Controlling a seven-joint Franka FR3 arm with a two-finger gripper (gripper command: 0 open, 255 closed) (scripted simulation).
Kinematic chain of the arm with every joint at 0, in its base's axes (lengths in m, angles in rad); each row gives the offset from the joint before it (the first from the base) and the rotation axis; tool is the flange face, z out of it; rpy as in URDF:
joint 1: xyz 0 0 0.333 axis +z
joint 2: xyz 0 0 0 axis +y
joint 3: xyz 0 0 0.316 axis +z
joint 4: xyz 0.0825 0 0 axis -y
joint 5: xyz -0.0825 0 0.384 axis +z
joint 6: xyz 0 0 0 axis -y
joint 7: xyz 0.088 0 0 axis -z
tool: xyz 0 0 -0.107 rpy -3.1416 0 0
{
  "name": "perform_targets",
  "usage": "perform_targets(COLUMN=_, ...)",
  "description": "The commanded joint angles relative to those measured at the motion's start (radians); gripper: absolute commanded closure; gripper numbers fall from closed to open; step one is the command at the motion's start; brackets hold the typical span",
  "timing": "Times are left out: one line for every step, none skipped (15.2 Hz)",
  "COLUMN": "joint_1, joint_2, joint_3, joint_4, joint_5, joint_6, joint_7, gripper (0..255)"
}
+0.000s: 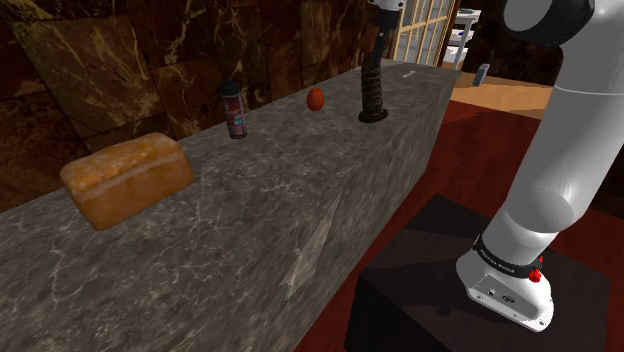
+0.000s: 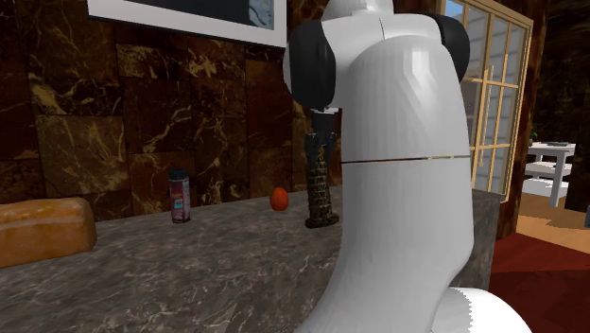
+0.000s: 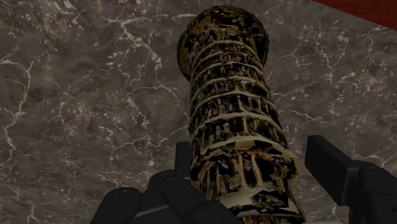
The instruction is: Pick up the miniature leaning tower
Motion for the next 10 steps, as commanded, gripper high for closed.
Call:
perform_targets(joint_1=-0.001, joint_2=-0.001, joint_3=-0.001, joint_4=0.026, joint_5=0.000, joint_6=-0.026, joint_7=0.001, gripper=255)
perform_targets(joint_1=-0.003, joint_2=0.003, joint_3=-0.001, joint_4=0.045, joint_5=0.001, joint_6=-0.040, joint_7=0.002, gripper=255)
perform_targets(joint_1=-0.004, joint_2=0.007, joint_3=-0.002, joint_4=0.063, joint_5=0.002, joint_6=-0.056, joint_7=0.002, gripper=255)
perform_targets(joint_1=-0.005, joint_2=0.011, joint_3=-0.002, joint_4=0.083, joint_5=0.004, joint_6=-0.071, joint_7=0.002, gripper=255)
perform_targets(joint_1=-0.007, joint_2=0.016, joint_3=-0.002, joint_4=0.103, joint_5=0.005, joint_6=-0.086, joint_7=0.003, gripper=255)
perform_targets(joint_1=-0.009, joint_2=0.021, joint_3=-0.003, joint_4=0.123, joint_5=0.007, joint_6=-0.102, joint_7=0.003, gripper=255)
perform_targets(joint_1=-0.011, joint_2=0.026, joint_3=-0.003, joint_4=0.144, joint_5=0.009, joint_6=-0.118, joint_7=0.003, gripper=255)
perform_targets(joint_1=-0.013, joint_2=0.032, joint_3=-0.004, joint_4=0.166, joint_5=0.011, joint_6=-0.134, joint_7=0.003, gripper=255)
perform_targets(joint_1=-0.013, joint_2=0.033, joint_3=-0.004, joint_4=0.169, joint_5=0.011, joint_6=-0.136, joint_7=0.003, gripper=255)
perform_targets(joint_1=-0.013, joint_2=0.033, joint_3=-0.004, joint_4=0.170, joint_5=0.011, joint_6=-0.137, joint_7=0.003, gripper=255)
